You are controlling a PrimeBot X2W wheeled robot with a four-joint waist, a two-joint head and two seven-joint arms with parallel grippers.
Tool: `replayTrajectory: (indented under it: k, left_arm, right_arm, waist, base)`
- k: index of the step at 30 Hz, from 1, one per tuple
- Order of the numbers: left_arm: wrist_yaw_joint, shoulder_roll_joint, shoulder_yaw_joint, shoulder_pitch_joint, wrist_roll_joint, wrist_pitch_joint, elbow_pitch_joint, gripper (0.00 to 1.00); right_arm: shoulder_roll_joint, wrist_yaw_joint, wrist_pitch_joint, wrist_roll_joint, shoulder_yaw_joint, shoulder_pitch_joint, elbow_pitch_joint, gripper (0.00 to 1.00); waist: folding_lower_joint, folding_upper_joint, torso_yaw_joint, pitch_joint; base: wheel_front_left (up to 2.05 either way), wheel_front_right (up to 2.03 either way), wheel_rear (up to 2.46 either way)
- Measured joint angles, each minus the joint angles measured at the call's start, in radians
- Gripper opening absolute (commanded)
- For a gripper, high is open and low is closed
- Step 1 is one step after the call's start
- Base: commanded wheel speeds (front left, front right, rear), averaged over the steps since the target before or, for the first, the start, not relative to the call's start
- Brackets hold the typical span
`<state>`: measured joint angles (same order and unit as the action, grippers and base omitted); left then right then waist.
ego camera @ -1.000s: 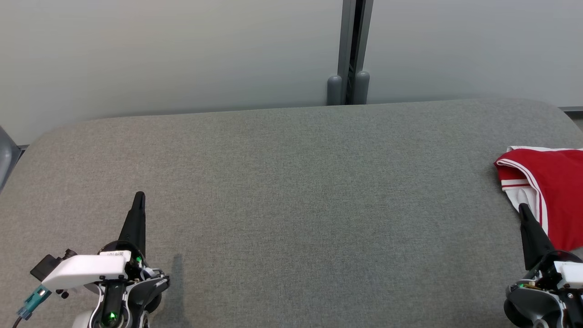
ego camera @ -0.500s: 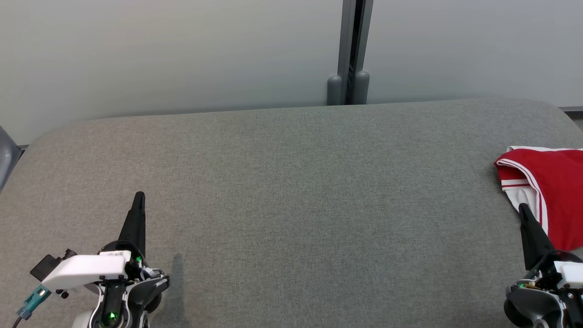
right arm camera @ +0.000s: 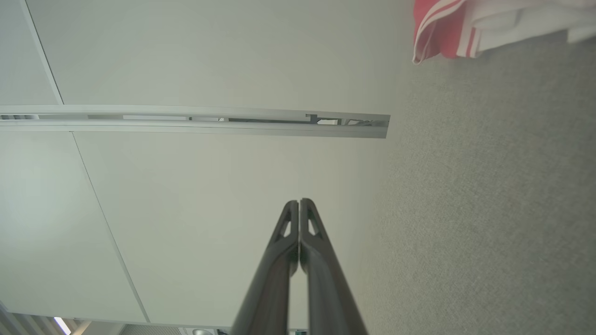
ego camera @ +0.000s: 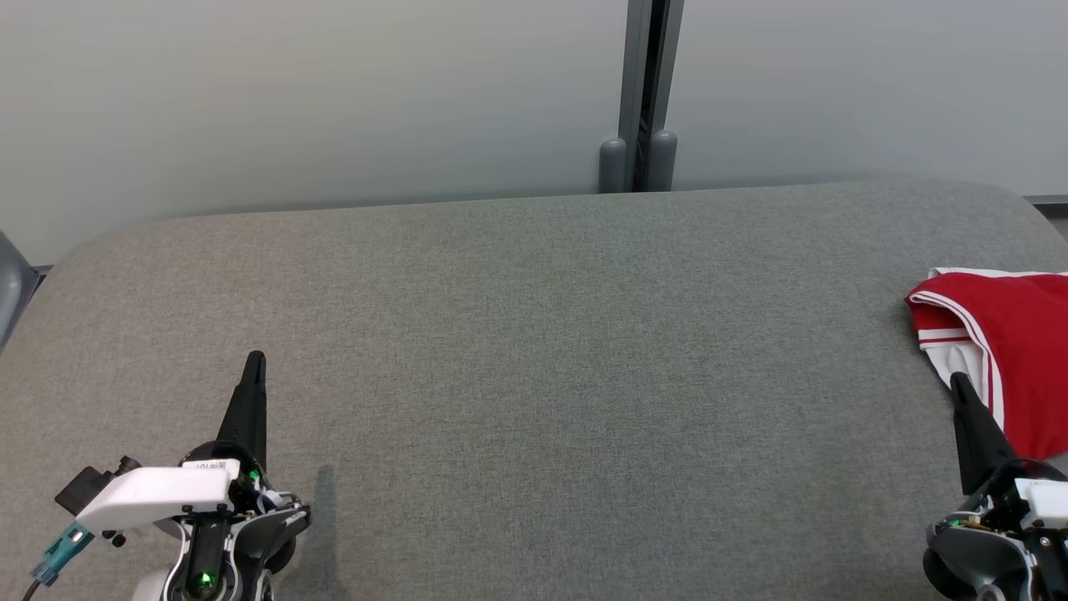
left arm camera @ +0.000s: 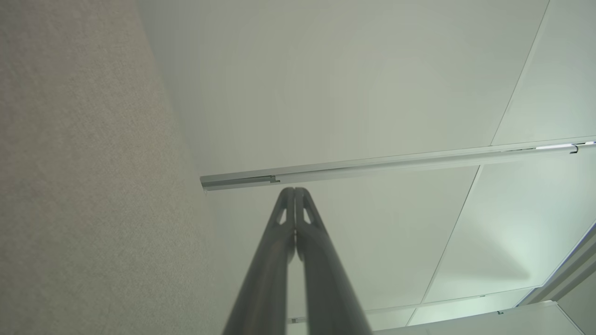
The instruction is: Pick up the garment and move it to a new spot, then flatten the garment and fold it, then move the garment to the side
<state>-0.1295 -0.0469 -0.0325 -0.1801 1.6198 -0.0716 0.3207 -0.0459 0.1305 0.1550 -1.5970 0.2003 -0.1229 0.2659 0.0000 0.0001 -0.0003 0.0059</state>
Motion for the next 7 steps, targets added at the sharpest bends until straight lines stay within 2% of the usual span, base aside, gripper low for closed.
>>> replayTrajectory:
  k: [7]
  left_arm:
    - [0.0, 0.0, 0.0, 0.0, 0.0, 0.0, 0.0, 0.0]
  right_arm:
    - [0.0, 0.0, 0.0, 0.0, 0.0, 0.0, 0.0, 0.0]
  waist:
    - [0.0, 0.0, 0.0, 0.0]
  base:
    - [0.0, 0.0, 0.0]
